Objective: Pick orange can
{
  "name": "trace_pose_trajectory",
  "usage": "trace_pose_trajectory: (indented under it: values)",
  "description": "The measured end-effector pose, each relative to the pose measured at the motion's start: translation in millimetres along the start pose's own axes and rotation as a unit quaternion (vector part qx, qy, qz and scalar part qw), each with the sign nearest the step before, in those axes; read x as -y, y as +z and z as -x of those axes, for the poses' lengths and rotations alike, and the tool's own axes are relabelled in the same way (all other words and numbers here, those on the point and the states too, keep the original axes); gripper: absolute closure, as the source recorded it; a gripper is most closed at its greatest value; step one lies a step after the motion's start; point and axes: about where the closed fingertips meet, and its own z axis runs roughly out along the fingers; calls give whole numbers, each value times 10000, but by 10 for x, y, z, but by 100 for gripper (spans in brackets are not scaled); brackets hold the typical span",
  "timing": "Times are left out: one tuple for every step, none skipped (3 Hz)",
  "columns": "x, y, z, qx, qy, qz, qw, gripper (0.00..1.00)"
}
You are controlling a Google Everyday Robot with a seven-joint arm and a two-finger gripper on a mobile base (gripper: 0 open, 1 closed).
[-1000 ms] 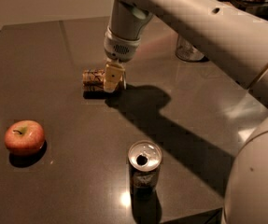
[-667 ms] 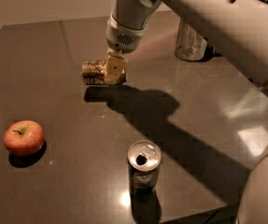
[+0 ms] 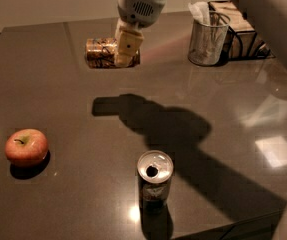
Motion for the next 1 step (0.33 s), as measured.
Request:
trace_pose_trajectory:
  values:
    - [0,0,0,0,0,0,10000,100]
